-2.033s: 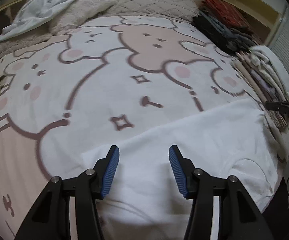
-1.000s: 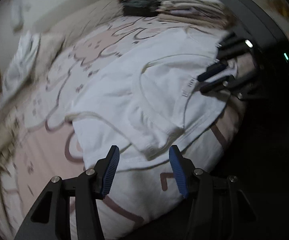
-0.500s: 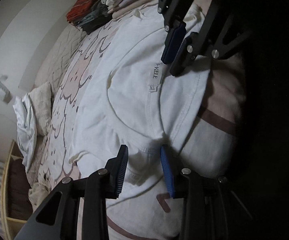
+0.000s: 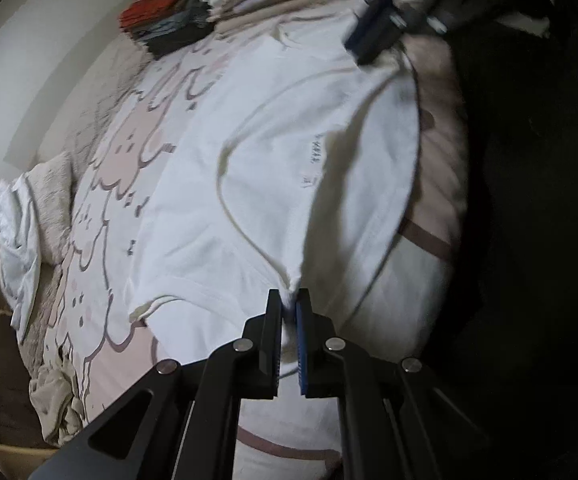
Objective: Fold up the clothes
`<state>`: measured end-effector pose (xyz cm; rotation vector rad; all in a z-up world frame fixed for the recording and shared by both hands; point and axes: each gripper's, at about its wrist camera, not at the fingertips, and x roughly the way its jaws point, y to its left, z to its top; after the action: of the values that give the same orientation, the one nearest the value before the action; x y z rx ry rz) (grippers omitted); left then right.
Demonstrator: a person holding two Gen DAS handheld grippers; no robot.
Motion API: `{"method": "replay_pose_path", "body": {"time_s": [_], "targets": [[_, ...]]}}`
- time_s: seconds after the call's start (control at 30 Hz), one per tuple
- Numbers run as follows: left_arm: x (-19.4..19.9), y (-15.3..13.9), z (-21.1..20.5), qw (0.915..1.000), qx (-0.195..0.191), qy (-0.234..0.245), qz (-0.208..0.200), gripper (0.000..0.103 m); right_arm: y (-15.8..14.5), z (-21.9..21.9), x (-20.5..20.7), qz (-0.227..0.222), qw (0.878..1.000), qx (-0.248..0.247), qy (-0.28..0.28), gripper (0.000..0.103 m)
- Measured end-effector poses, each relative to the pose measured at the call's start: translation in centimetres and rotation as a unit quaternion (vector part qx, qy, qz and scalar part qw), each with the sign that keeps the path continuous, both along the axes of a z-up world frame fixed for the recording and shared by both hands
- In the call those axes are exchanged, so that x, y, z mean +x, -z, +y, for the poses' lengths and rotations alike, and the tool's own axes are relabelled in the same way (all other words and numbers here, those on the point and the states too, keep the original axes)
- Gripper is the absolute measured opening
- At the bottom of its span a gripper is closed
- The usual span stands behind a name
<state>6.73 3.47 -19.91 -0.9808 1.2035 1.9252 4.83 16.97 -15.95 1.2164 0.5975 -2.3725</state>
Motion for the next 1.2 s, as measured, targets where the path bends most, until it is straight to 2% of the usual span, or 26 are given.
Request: {"method": "replay_pose_path", "body": {"time_s": [0.1, 0.2, 0.3, 0.43, 0.47, 0.57, 0.63, 0.67, 0.7, 0.8, 0.83, 0.9, 0.97, 1.03, 1.07, 1.13, 1.2], "targets": [[0.5, 1.2, 0.5, 0.9997, -0.011, 0.017, -0.011, 0.007, 0.4, 1.9, -1.1, -0.018, 0.998, -0.008, 0.054, 0.013], [0.8, 2.3, 0.7, 0.999, -0.028, 0.034, -0.009, 0.007, 2.3, 3.8, -1.8, -0.065, 0.994, -0.007, 0.093, 0.013], [0.8, 2.2, 0.6, 0.9987, -0.032, 0.037, -0.014, 0.007, 3.6, 5.1, -1.4, -0.071, 0.992, -0.015, 0.1, 0.013], [0.7, 0.9, 0.2, 0.9984, -0.029, 0.038, -0.03, 0.007, 2.5, 5.2, -1.9, -0.085, 0.99, -0.031, 0.104, 0.013], [0.5, 0.0, 0.0, 0.9985, -0.017, 0.031, -0.041, 0.008, 1.7, 5.4, -2.2, -0.09, 0.989, -0.051, 0.105, 0.013], [-0.5, -3.3, -0.3, 0.9958, 0.048, 0.007, -0.078, 0.013, -0.9, 6.3, -3.5, -0.088, 0.984, -0.111, 0.109, 0.013], [-1.8, -5.7, -0.1, 0.9898, 0.11, -0.021, -0.087, 0.022, -2.4, 6.8, -4.9, -0.088, 0.979, -0.141, 0.115, 0.013], [-2.5, -6.2, 0.3, 0.9872, 0.131, -0.033, -0.084, 0.03, -2.8, 6.8, -5.9, -0.088, 0.978, -0.145, 0.119, 0.013], [-3.2, -6.7, 0.8, 0.984, 0.152, -0.046, -0.081, 0.032, -3.0, 6.8, -7.0, -0.089, 0.978, -0.144, 0.121, 0.013], [-6.2, -5.6, 3.6, 0.978, 0.18, -0.089, -0.056, 0.032, -2.5, 6.4, -9.9, -0.09, 0.979, -0.129, 0.126, 0.013], [-7.0, -5.1, 4.3, 0.9769, 0.181, -0.099, -0.057, 0.032, -2.2, 6.2, -10.9, -0.093, 0.98, -0.124, 0.128, 0.013], [-8.5, -2.8, 6.2, 0.9732, 0.178, -0.119, -0.084, 0.032, -1.3, 6.0, -12.8, -0.102, 0.979, -0.114, 0.136, 0.013], [-8.8, 0.1, 7.4, 0.9763, 0.14, -0.116, -0.118, 0.031, -0.1, 6.0, -14.9, -0.106, 0.979, -0.096, 0.148, 0.013], [-7.8, 1.1, 7.3, 0.9783, 0.128, -0.103, -0.125, 0.031, 1.1, 6.4, -16.5, -0.107, 0.978, -0.074, 0.163, 0.013], [-7.3, 1.6, 7.3, 0.9792, 0.123, -0.097, -0.129, 0.027, 1.9, 6.8, -17.3, -0.11, 0.977, -0.06, 0.175, 0.013], [-7.2, 1.5, 6.4, 0.9699, 0.138, -0.115, -0.164, 0.027, 3.5, 8.0, -18.6, -0.121, 0.972, -0.041, 0.195, 0.013], [-7.2, 1.4, 5.5, 0.96, 0.154, -0.132, -0.192, 0.027, 4.8, 9.3, -19.4, -0.132, 0.968, -0.044, 0.207, 0.013]]}}
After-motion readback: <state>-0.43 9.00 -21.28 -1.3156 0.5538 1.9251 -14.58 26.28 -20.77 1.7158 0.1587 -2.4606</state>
